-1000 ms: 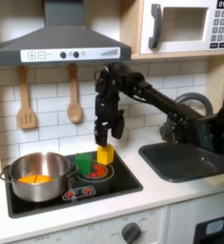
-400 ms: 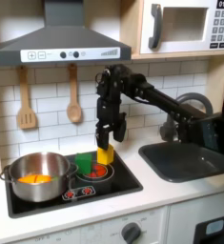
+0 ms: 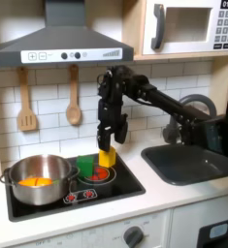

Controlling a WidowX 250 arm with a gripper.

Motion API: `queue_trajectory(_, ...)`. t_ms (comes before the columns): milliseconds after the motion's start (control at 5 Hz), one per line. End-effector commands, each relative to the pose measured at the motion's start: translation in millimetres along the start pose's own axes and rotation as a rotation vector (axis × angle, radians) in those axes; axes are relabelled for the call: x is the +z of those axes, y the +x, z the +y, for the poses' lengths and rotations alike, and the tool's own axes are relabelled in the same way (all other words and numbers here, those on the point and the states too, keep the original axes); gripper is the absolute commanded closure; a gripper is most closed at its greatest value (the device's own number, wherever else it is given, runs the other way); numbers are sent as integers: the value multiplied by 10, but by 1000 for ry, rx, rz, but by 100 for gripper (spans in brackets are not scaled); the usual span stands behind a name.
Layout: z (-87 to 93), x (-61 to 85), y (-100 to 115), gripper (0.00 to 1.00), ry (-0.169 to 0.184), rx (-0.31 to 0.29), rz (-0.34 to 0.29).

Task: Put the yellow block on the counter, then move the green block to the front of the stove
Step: 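Put the yellow block on the counter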

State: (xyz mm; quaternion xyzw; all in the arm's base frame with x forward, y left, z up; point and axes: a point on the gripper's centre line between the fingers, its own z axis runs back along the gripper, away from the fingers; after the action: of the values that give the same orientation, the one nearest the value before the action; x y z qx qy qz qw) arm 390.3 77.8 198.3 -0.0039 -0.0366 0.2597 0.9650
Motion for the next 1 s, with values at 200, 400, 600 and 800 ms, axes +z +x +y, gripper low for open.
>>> queue_trajectory(200,-19,-147,36,0,29,13,19)
queue_trajectory(400,-14,-160,38,0,32,22,24)
queue_trajectory(600,-22,-208,46,0,36,40,34)
queue_trajectory(800,-97,-238,37,0,39,31,39)
